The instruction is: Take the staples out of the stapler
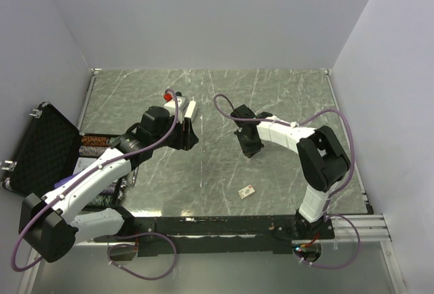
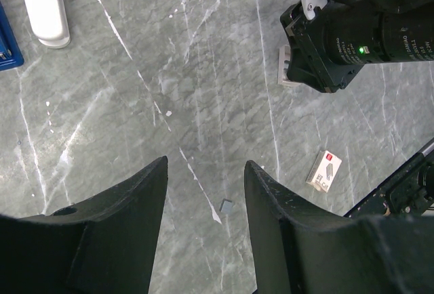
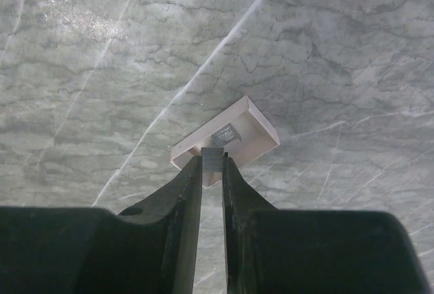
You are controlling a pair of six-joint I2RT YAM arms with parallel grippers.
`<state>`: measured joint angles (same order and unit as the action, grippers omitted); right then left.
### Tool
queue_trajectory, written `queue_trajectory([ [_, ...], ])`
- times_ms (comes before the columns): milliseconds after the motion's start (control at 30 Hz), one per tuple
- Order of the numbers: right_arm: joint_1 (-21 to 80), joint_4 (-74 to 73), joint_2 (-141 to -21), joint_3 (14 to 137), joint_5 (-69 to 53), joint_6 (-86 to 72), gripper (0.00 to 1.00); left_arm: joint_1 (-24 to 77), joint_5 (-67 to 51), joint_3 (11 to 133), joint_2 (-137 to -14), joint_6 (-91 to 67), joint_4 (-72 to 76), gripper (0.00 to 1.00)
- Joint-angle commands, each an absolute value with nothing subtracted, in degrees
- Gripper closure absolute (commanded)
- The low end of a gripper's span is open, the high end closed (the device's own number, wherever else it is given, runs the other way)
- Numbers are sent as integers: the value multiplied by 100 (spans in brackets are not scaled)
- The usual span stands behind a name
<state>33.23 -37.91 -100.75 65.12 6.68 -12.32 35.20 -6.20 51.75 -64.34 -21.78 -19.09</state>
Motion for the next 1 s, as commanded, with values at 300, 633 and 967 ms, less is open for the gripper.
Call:
queue_trajectory([
  [300,3384,-3858,-9870,6671,861,-1266,66,3498,-694,5150,-6346,-2206,-1696,46],
  [633,3726,-4280,-9379,7048,976,-1380,58,3498,-729,5159,-6337,-2215,-1696,46],
  [967,4464,-4237,-8877,7102,160,-1775,56,3463,-546,5133,-6091,-2232,-1661,46],
])
